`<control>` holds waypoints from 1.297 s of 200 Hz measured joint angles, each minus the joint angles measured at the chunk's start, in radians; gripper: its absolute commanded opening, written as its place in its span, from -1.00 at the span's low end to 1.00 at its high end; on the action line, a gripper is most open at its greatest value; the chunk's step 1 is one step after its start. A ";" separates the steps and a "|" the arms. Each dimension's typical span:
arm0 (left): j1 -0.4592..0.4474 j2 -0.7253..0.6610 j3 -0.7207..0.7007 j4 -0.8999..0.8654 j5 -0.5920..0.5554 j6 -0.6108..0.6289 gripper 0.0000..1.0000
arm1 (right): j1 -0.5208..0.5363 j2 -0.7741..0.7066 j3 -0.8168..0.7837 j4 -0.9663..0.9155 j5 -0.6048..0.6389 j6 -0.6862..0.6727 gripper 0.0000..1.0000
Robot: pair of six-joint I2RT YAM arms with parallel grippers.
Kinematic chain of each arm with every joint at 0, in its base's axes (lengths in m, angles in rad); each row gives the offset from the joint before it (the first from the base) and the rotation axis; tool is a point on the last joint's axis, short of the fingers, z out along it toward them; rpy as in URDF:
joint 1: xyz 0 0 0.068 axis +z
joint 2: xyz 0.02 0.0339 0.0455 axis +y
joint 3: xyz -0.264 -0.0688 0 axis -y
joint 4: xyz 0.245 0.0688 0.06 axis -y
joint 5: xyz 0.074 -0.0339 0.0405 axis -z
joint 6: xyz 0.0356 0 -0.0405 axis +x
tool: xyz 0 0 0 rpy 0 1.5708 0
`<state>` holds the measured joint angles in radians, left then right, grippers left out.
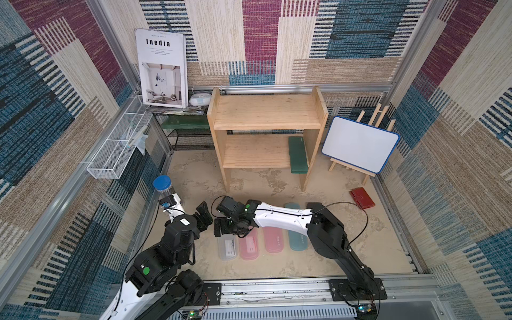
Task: Remove the pencil cases from the shelf
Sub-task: Place the pencil case at the center of the board, then pick up the pencil case from the shelf.
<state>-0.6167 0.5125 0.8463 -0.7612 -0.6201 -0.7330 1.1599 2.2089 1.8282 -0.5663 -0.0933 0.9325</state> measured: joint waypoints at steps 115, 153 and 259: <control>0.000 0.383 0.034 0.435 0.509 -0.146 0.88 | -0.294 -0.886 -0.510 -0.101 0.484 -0.180 0.99; -0.004 0.629 0.154 0.644 0.673 -0.201 0.91 | -0.453 -1.063 -0.498 -0.112 0.492 -0.241 0.99; -0.088 1.191 0.605 0.694 0.830 -0.232 0.98 | -0.813 -1.033 -0.401 -0.153 0.178 -0.384 0.99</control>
<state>-0.7048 1.7039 1.4517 -0.0677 0.2100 -0.9649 0.3473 1.1763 1.4277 -0.7189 0.0849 0.5488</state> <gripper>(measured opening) 0.980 0.993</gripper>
